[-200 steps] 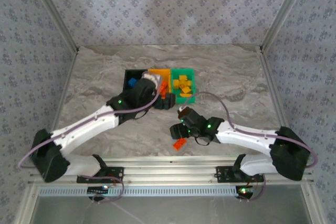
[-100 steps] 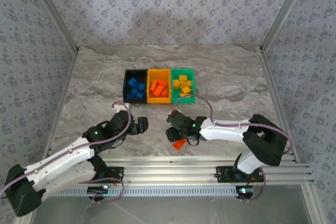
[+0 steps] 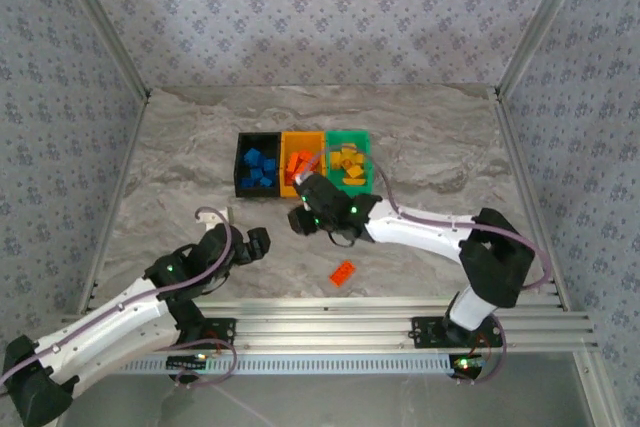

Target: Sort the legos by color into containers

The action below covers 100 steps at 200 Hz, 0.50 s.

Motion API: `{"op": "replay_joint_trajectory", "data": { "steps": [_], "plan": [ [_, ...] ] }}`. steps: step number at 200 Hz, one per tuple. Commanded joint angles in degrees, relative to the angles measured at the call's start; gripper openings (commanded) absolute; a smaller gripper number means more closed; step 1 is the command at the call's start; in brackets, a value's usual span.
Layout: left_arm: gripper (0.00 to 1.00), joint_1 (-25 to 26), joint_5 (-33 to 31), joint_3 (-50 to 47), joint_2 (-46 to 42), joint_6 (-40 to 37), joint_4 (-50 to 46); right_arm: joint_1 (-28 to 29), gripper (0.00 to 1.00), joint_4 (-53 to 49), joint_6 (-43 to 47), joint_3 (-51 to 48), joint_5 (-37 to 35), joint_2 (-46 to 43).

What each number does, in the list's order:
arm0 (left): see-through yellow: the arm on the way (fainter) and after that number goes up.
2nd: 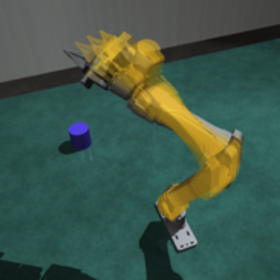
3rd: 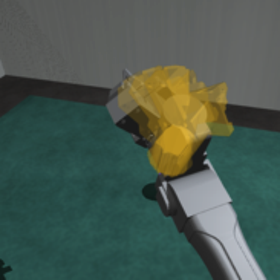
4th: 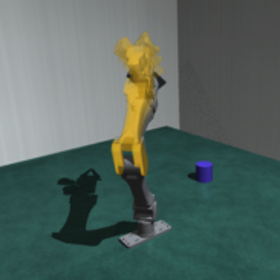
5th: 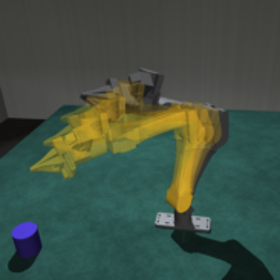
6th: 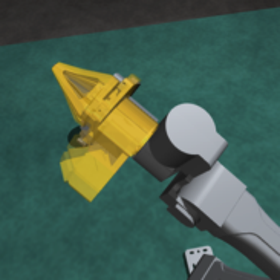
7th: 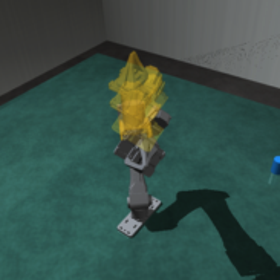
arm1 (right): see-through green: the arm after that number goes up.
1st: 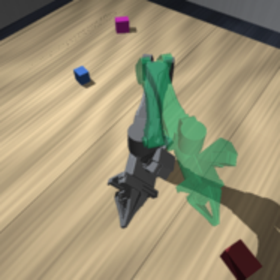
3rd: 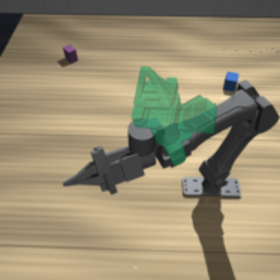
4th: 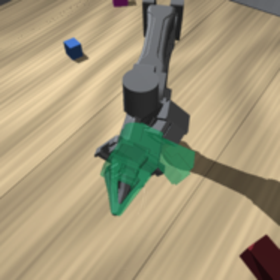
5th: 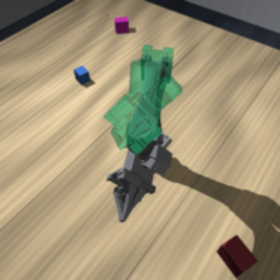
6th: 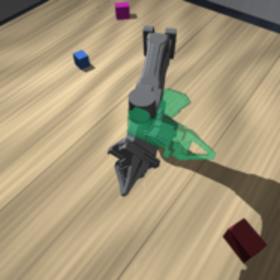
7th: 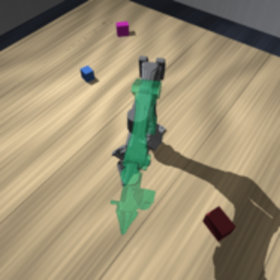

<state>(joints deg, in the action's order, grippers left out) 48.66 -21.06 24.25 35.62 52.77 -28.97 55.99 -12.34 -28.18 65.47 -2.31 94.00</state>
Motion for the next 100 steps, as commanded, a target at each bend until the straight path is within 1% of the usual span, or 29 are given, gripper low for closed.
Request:
{"op": "replay_joint_trajectory", "data": {
  "steps": [1, 36, 59, 79, 91, 95, 100],
  "plan": [
    [0.99, 0.4, -0.9, -0.8, -2.5, 1.0, -2.0, -2.4, 0.31, -0.5, 3.9, 9.8, 2.6, 6.3],
    [1.00, 0.6, -0.2, -2.6, -6.4, 1.8, -2.7, -6.6, 0.31, -1.7, 5.9, 25.6, 7.1, 18.2],
    [0.99, 0.7, 0.3, -3.2, -7.6, 2.2, -3.3, -7.7, 0.32, -4.8, 6.8, 37.1, 8.2, 26.0],
    [1.00, 0.8, 0.7, -3.3, -7.8, 2.3, -3.6, -8.6, 0.34, -7.2, 5.8, 45.8, 9.9, 31.8],
    [1.00, 1.0, 1.0, -3.3, -7.7, 2.3, -3.5, -9.2, 0.37, -8.2, 4.3, 49.9, 10.8, 34.7],
    [0.99, 1.0, 1.1, -3.3, -7.8, 2.3, -3.5, -9.2, 0.39, -8.5, 4.0, 51.0, 10.9, 35.5],
    [0.99, 1.0, 1.3, -3.3, -7.7, 2.2, -3.4, -9.4, 0.45, -8.9, 3.8, 52.3, 11.2, 36.2]
  ]
}}
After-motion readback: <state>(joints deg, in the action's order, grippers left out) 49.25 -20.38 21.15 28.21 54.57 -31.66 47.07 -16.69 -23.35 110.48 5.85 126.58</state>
